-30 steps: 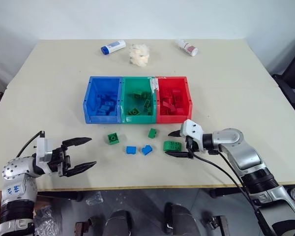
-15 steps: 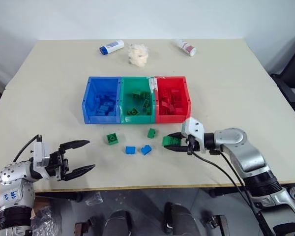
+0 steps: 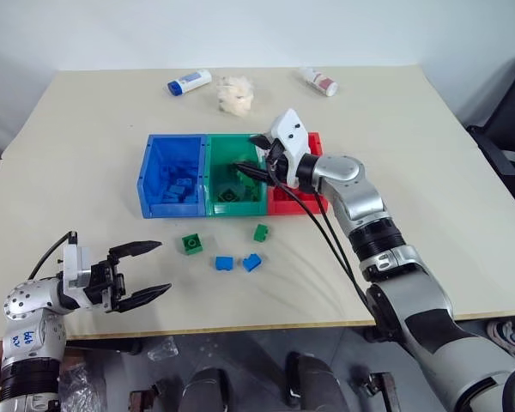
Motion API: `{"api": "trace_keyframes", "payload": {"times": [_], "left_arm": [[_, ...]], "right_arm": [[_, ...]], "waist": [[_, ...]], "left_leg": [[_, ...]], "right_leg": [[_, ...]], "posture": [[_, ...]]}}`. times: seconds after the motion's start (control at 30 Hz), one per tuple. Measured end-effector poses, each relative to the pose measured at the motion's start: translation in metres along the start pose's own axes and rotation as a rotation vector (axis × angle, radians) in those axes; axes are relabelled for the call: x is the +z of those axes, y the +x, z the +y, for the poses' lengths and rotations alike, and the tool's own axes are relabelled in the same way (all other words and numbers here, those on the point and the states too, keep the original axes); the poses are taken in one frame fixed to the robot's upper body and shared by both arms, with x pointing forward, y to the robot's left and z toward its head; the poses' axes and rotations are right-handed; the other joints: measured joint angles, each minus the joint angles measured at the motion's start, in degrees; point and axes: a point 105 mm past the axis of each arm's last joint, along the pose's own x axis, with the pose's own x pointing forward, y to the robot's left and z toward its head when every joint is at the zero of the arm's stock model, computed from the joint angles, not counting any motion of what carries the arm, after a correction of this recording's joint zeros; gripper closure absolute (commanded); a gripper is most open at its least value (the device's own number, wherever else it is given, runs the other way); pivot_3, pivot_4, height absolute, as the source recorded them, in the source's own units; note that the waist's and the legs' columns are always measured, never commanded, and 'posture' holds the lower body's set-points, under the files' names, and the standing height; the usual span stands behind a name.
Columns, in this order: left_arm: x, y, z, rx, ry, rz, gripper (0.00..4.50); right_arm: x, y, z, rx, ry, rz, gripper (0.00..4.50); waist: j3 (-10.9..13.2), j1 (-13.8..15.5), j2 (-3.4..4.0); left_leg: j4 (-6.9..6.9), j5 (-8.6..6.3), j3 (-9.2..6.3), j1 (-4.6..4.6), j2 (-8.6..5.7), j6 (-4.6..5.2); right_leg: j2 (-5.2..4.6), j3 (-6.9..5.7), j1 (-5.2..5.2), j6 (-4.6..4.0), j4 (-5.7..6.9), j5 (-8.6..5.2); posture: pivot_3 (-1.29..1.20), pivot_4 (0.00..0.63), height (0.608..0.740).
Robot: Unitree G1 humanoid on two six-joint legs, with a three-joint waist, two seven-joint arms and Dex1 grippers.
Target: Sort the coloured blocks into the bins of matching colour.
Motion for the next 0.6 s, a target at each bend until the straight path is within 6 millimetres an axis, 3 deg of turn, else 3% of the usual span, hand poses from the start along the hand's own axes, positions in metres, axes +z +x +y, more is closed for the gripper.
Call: {"api": "trace_keyframes", "payload": {"times": [0.13, 0.23, 0.43, 0.53, 0.6], "left_arm": [[0.0, 0.001, 0.001, 0.0, 0.002, -0.001, 0.0], [0.0, 0.001, 0.001, -0.002, 0.001, -0.002, 0.0], [0.0, 0.003, 0.001, -0.013, -0.005, -0.004, 0.0], [0.0, 0.005, 0.001, -0.027, -0.01, -0.006, 0.0], [0.002, 0.008, 0.003, -0.041, -0.001, -0.012, 0.0]], "right_arm": [[-0.007, -0.005, 0.005, 0.04, -0.006, 0.006, 0.02], [-0.015, -0.025, 0.013, 0.107, -0.006, 0.007, 0.02], [-0.035, -0.106, 0.047, 0.345, 0.031, 0.083, 0.02], [-0.039, -0.139, 0.057, 0.389, 0.072, 0.135, 0.02], [-0.047, -0.172, 0.058, 0.375, 0.094, 0.222, 0.02]], "waist": [[0.0, 0.0, 0.0], [0.0, 0.3, 0.0], [0.0, 1.2, 0.0], [0.0, 1.2, 0.0], [0.0, 1.7, 0.0]], "left_leg": [[0.0, 0.0, 0.0, 0.01, 0.0, 0.0], [0.02, -0.01, -0.02, -0.01, 0.0, 0.01], [0.03, -0.02, -0.02, -0.02, 0.0, 0.03], [0.05, -0.02, -0.01, 0.04, 0.01, 0.03], [0.04, -0.02, -0.03, 0.04, 0.01, 0.03]], "right_leg": [[0.0, 0.0, 0.0, 0.0, 0.01, 0.0], [0.0, 0.0, 0.02, 0.0, -0.01, 0.0], [0.0, 0.0, 0.02, 0.01, -0.06, 0.0], [0.0, 0.01, 0.02, 0.0, -0.02, 0.0], [0.0, 0.0, 0.02, 0.0, -0.01, 0.0]], "posture": [[0.0, 0.15, 0.74], [0.0, 0.15, 0.74], [0.0, 0.15, 0.74], [0.0, 0.15, 0.74], [0.0, 0.15, 0.74]]}}
